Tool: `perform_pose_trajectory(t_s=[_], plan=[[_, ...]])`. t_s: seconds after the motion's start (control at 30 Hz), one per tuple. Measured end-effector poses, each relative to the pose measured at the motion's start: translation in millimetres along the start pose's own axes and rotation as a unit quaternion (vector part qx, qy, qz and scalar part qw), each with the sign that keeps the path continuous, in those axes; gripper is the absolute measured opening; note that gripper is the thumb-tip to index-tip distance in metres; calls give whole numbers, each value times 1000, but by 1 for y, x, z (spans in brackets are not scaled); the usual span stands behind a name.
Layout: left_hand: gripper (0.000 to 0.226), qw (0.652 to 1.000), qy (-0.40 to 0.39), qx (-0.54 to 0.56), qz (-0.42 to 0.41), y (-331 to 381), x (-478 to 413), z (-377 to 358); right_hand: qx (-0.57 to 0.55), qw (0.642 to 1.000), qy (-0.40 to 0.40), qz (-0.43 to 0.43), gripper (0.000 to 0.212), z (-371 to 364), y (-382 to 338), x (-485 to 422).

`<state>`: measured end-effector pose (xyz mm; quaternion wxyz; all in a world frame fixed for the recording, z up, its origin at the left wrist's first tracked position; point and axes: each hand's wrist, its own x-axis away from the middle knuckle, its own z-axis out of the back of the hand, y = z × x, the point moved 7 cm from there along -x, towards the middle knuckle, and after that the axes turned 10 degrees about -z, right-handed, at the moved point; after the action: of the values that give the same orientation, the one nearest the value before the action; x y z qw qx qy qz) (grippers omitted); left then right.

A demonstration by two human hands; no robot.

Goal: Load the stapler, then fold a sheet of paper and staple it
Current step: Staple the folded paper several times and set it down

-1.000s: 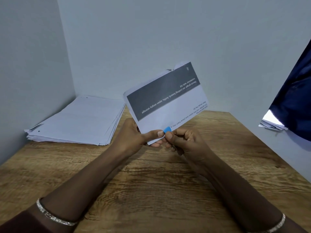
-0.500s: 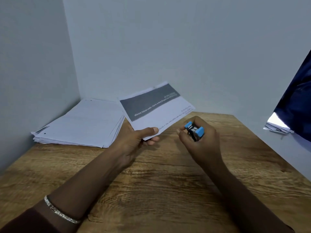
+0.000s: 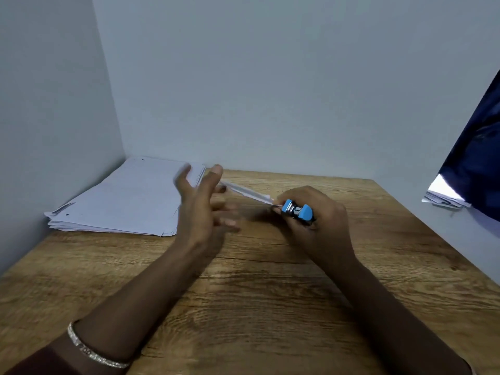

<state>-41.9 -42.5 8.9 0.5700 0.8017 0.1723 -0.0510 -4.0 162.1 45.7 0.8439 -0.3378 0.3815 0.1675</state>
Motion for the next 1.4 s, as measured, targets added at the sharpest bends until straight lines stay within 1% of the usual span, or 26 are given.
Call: perform_pose_trajectory(t_s=[0.03,0.07,0.1,0.13,0.2,0.23,0.27,0.3,0.33,0.4,0.47,0.53,0.67,0.73,0.8,0.87,0.97,1.13,1.23,1.3,1.4], plan=[[87,990,17,-95,-99,17,-1,8,-7,1000,0,-9,15,1,1,-1],[82,962,7,-181,-202,34,1,10,-8,1000,-1,-16,14,1,2,-1],[75,926,-23,-247,-286,46,6,7,-8,1000,-3,-21,13,1,2,-1],[68,887,-58,-304,-342,54,12,1,-11,1000,-8,-26,12,0,2,-1],[50,821,-120,-396,-393,58,20,-14,-25,999,-24,-37,10,-2,2,-1],[39,801,-145,-424,-398,56,23,-22,-33,998,-33,-45,10,-3,2,-1],[31,791,-166,-435,-396,52,25,-28,-43,997,-40,-56,10,-5,3,-1],[24,796,-181,-433,-383,48,26,-31,-57,995,-47,-73,11,-6,5,-1],[20,810,-191,-420,-361,43,24,-31,-75,991,-57,-93,13,-8,7,-1],[17,849,-199,-382,-306,33,18,-28,-97,983,-84,-129,16,-12,10,-1],[18,887,-194,-335,-250,23,12,-23,-105,977,-109,-148,19,-17,11,0],[19,916,-187,-290,-205,16,7,-19,-124,971,-123,-162,22,-21,12,0],[26,963,-170,-182,-100,-1,3,-14,-209,946,-130,-210,23,-24,14,2],[31,979,-156,-119,-46,-10,2,-13,-251,932,-128,-229,22,-24,15,3],[31,986,-147,-75,-2,-16,1,-12,-284,918,-124,-246,20,-24,17,3],[26,988,-145,-54,22,-19,1,-13,-295,911,-126,-260,20,-25,20,4],[21,988,-141,-52,26,-21,0,-13,-308,904,-127,-269,20,-27,25,5],[27,987,-155,-33,18,-19,1,-14,-309,902,-126,-275,21,-28,28,5],[38,985,-159,-63,-11,-17,1,-15,-300,906,-127,-269,22,-27,27,5],[45,984,-146,-100,-25,-17,1,-13,-299,908,-129,-265,23,-28,27,5],[45,981,-130,-138,-40,-18,-1,-11,-296,909,-132,-261,23,-29,26,6]])
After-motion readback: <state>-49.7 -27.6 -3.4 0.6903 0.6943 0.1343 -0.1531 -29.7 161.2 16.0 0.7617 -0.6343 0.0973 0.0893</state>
